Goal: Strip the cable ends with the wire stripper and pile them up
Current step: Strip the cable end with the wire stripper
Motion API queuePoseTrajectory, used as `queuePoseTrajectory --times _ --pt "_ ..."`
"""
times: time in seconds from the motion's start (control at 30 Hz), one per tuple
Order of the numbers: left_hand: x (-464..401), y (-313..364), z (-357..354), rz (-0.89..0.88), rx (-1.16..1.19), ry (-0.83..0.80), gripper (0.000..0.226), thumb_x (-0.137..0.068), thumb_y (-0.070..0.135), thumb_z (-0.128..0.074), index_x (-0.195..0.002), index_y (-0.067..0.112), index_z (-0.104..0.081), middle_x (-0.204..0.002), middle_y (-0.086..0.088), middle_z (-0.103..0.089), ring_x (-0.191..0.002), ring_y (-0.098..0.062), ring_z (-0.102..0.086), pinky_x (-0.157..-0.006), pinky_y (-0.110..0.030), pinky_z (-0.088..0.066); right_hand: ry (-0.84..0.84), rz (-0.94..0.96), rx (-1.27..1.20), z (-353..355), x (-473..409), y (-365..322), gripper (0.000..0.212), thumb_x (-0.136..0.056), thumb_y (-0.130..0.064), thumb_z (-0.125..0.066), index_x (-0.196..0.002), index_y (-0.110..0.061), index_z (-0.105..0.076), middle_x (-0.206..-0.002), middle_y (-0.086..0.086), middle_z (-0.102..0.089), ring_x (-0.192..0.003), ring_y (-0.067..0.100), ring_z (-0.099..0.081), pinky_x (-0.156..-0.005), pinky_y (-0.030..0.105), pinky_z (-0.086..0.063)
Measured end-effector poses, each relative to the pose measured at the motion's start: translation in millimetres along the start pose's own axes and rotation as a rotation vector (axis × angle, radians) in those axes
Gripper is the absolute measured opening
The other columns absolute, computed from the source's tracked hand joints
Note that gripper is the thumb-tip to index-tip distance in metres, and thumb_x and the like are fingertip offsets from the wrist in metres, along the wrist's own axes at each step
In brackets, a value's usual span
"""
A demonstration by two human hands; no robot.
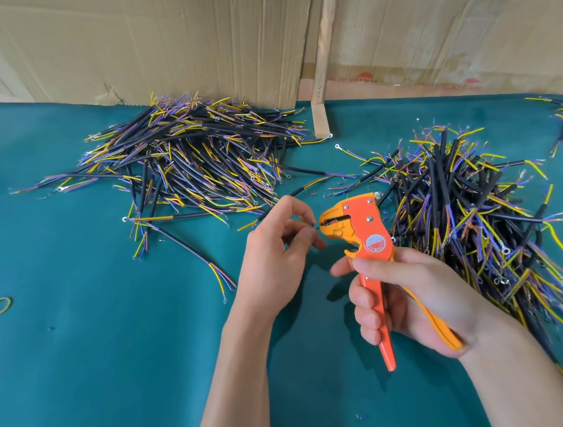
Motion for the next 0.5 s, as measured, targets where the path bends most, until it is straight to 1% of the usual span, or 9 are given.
queuePoseTrajectory --times 0.27,0.43,0.5 --pt "-0.1 -1.3 1.6 0.005 0.011 0.007 0.027 -0.097 0.004 -0.057 -0.091 0.03 -0.052 -0.074 0.007 -0.073 -0.062 -0.016 -0.052 -0.072 -0.051 -0.051 0.006 0.004 -0.005 -0.1 -0.8 0.6 0.033 -0.082 -0.021 -0.075 -0.106 0.003 -0.072 -0.07 0.016 -0.052 -0.054 0.029 -0.051 -0.052 0.038 -0.048" --pt "-0.7 1.0 1.8 -0.001 0.016 0.013 0.028 -0.097 0.003 -0.058 -0.09 0.03 -0.052 -0.073 0.006 -0.073 -0.062 -0.012 -0.053 -0.073 -0.049 -0.052 -0.005 0.003 0.012 -0.7 -1.8 1.5 0.033 -0.083 -0.02 -0.075 -0.107 0.003 -0.071 -0.073 0.018 -0.053 -0.058 0.031 -0.052 -0.053 0.042 -0.05" --pt "-0.6 0.7 1.9 0.001 0.014 0.013 0.028 -0.097 0.003 -0.058 -0.09 0.03 -0.052 -0.073 0.006 -0.072 -0.062 -0.012 -0.053 -0.073 -0.05 -0.052 -0.008 0.003 0.014 -0.3 -2.0 1.8 0.032 -0.084 -0.02 -0.074 -0.107 0.003 -0.071 -0.073 0.018 -0.053 -0.058 0.031 -0.052 -0.054 0.042 -0.05"
Point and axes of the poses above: each hand's wrist, its own x-axis away from the middle knuckle, its own z-axis out of the back of the hand, y = z × x, the point moved 9 cm from there along -x, towards the middle knuckle
